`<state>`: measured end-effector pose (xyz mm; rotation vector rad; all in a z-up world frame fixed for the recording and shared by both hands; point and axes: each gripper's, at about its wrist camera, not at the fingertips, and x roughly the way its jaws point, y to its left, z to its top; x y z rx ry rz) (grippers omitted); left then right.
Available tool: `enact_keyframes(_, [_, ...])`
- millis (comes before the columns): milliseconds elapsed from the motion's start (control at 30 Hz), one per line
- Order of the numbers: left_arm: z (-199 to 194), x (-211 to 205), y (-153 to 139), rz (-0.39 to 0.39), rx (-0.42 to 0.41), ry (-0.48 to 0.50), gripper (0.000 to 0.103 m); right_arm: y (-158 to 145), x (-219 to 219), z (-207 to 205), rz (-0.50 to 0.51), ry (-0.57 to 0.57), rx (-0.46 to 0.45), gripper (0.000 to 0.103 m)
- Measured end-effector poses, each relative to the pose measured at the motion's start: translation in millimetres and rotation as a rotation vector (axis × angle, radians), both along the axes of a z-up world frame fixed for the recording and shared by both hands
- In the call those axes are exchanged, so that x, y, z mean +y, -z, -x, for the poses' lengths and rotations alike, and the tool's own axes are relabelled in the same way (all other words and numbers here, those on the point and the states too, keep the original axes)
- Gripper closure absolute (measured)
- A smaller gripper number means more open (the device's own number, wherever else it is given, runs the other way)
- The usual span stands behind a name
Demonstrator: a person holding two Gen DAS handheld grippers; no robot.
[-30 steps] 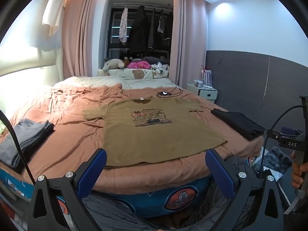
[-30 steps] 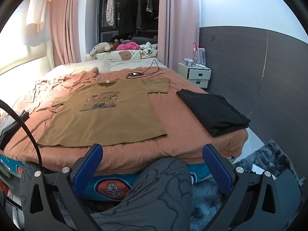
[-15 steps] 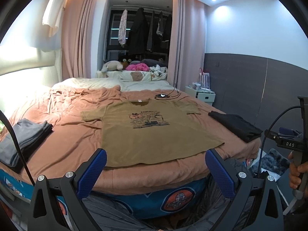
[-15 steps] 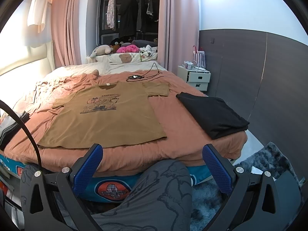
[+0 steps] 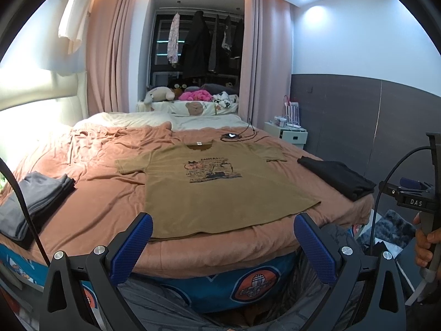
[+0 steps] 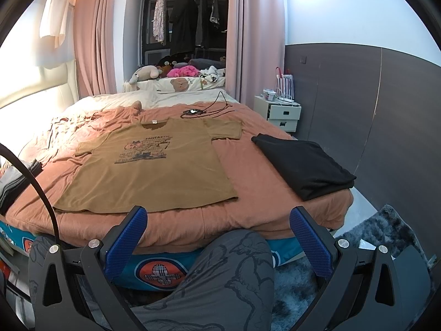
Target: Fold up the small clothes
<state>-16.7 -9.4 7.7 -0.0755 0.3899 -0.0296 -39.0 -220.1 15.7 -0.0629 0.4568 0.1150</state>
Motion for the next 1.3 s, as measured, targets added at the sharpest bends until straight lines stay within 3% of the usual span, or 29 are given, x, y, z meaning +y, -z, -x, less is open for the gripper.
enact_keyframes(1300, [5.7,3.4,0.7,-0.004,0.019,-0.018,0.0,1.4,-5.4,4.4,-0.008,-0.011,0.001,0.0])
